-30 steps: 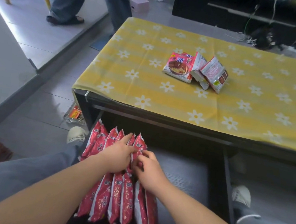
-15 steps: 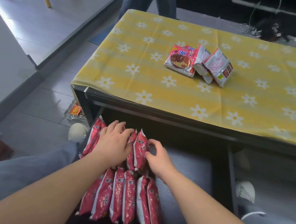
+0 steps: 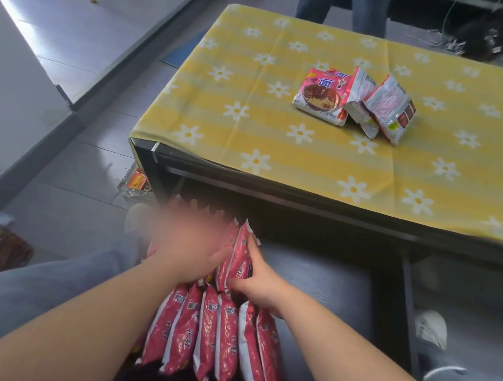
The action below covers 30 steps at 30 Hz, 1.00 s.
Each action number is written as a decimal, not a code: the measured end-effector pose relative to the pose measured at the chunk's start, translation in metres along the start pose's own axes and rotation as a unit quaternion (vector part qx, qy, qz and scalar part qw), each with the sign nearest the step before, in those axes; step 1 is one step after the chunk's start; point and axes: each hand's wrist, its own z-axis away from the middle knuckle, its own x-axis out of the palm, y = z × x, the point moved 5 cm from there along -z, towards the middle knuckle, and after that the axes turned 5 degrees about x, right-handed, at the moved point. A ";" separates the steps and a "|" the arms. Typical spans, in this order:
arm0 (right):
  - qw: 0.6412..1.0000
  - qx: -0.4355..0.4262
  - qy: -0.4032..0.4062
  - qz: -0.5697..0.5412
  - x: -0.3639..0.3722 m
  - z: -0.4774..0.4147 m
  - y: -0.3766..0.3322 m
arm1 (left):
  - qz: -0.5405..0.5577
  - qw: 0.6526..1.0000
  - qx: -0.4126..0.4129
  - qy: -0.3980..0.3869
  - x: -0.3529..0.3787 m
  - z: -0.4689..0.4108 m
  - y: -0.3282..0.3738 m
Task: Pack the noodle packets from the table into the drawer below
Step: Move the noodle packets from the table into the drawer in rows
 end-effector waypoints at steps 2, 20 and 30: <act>1.000 0.005 0.007 -0.002 -0.002 0.001 -0.001 | 0.000 1.000 0.003 0.003 -0.003 0.002 0.001; 0.955 -0.083 0.260 0.120 -0.086 0.073 -0.036 | 0.030 0.980 0.120 0.156 -0.061 0.024 0.069; 0.891 -0.134 0.373 0.220 -0.176 0.094 -0.067 | 0.010 0.970 0.175 0.170 -0.124 -0.005 0.131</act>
